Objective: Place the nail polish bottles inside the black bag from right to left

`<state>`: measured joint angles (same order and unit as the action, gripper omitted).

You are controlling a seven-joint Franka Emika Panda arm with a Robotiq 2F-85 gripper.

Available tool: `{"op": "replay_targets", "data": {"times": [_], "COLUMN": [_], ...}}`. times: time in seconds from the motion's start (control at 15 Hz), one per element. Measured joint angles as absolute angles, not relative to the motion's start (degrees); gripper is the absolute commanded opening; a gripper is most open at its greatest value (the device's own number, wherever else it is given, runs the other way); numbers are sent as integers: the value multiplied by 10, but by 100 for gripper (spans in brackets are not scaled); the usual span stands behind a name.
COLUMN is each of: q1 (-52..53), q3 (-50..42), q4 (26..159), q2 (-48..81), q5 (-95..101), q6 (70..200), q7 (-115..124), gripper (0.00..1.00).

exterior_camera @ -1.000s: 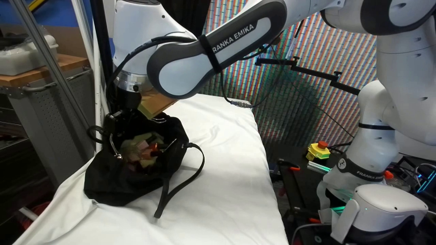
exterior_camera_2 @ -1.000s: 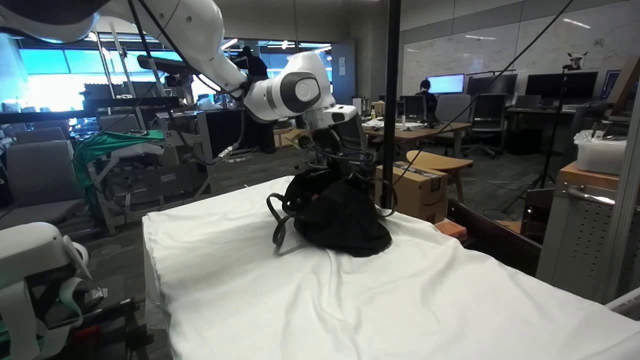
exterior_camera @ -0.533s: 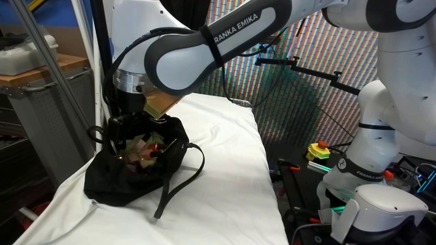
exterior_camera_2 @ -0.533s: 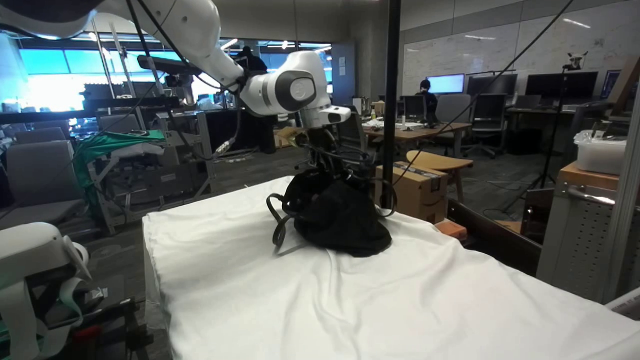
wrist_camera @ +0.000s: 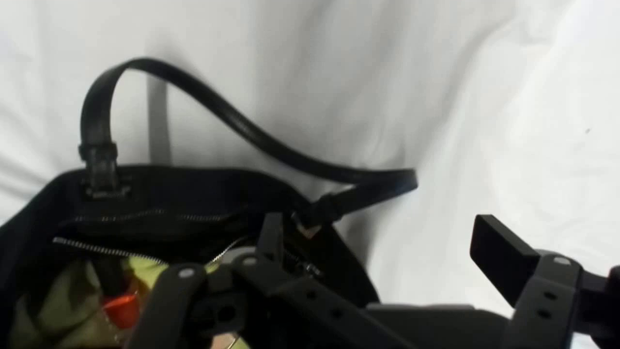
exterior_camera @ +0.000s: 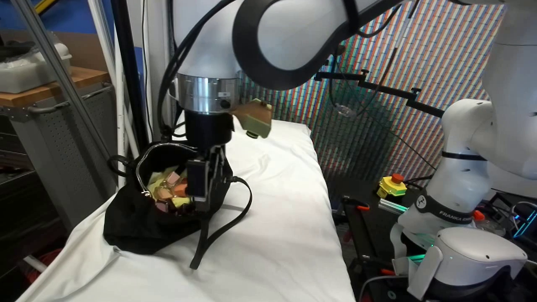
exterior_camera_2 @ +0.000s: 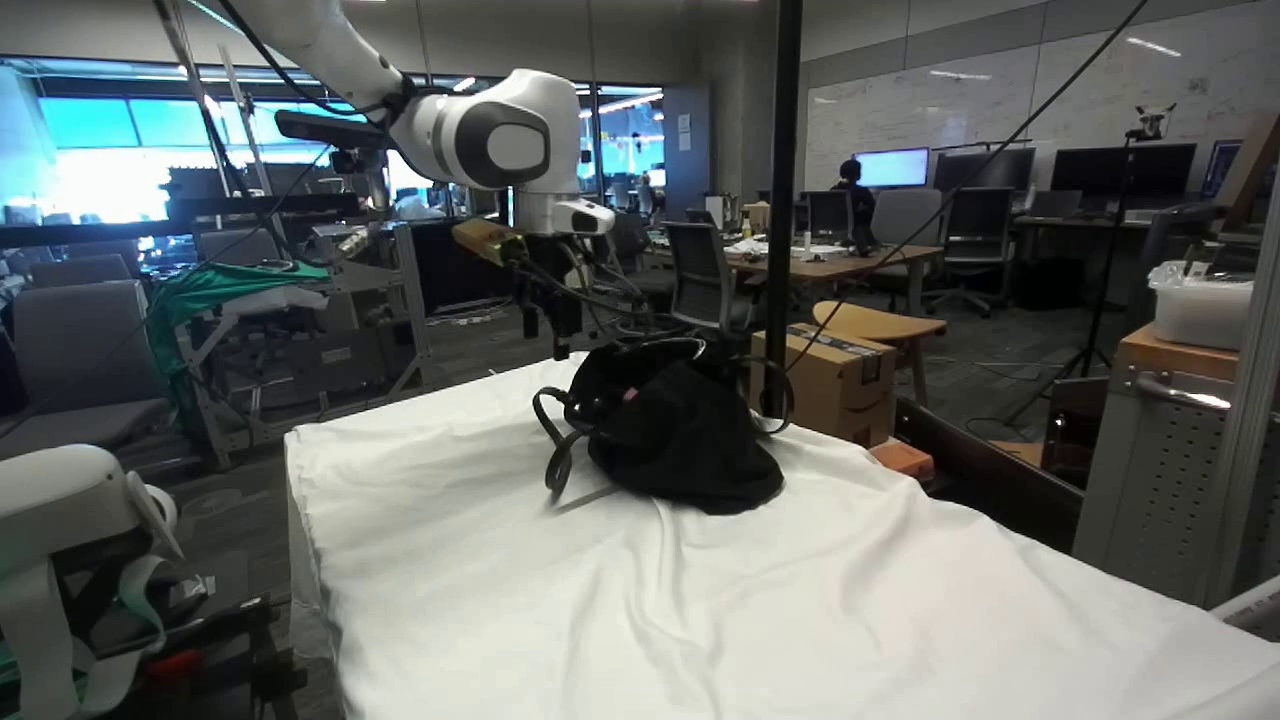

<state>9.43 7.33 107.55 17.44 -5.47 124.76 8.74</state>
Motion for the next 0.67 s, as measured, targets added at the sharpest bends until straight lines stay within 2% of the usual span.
{"op": "replay_targets", "data": {"times": [0.67], "q1": [96], "q3": [95], "q4": [1354], "q2": [-103], "q5": [-131], "q6": [1239], "q7": [77], "gripper": [100]}}
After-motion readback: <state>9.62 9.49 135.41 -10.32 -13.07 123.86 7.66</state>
